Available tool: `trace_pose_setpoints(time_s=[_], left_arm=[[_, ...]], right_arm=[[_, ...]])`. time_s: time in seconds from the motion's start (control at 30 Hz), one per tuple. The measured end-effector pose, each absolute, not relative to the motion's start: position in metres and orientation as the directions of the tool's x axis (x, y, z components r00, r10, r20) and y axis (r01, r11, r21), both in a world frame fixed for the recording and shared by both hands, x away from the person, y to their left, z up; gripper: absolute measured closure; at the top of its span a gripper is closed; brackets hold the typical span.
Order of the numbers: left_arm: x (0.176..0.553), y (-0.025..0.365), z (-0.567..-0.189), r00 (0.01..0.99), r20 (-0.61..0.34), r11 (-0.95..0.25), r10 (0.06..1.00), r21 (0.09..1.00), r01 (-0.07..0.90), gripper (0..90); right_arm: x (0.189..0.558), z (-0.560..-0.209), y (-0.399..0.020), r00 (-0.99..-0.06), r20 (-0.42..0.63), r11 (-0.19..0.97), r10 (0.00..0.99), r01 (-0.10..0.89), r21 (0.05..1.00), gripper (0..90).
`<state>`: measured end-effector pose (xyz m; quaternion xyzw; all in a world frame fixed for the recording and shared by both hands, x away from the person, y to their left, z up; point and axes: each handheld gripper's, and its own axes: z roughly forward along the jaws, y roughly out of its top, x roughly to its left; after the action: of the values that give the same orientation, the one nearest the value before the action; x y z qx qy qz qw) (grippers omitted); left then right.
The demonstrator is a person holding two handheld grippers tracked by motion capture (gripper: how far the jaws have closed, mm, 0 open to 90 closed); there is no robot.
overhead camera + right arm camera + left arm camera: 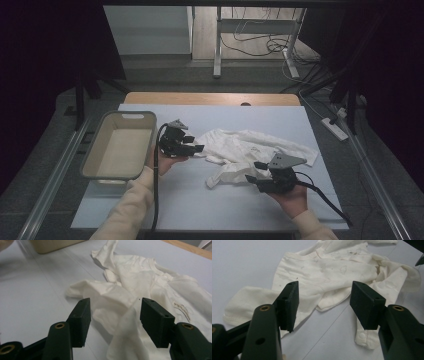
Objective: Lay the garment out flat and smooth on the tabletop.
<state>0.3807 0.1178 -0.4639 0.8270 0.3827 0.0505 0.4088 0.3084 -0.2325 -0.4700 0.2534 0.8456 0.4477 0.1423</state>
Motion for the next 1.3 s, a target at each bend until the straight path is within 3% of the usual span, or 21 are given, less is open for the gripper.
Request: trace_pose_setpoints(time_s=[0.87,1.0,1.17,1.3], left_arm=[[0.381,0.112,-0.469,0.707,-0.229,-0.396,0.669,0.695,0.600,37.9],[0.381,0.112,-0.469,0.706,-0.231,-0.395,0.669,0.694,0.601,37.7],[0.381,0.113,-0.470,0.706,-0.231,-0.395,0.670,0.694,0.602,37.7],[0.381,0.113,-0.470,0.706,-0.231,-0.395,0.670,0.694,0.602,37.7]], right_arm=[[0.321,-0.503,-0.192,-0.849,-0.067,0.610,0.524,0.320,0.725,42.7],[0.321,-0.507,-0.191,-0.844,-0.086,0.634,0.530,0.327,0.700,51.3],[0.322,-0.510,-0.192,-0.844,-0.120,0.667,0.522,0.316,0.675,69.1],[0.324,-0.510,-0.193,-0.843,-0.117,0.669,0.525,0.323,0.669,76.7]])
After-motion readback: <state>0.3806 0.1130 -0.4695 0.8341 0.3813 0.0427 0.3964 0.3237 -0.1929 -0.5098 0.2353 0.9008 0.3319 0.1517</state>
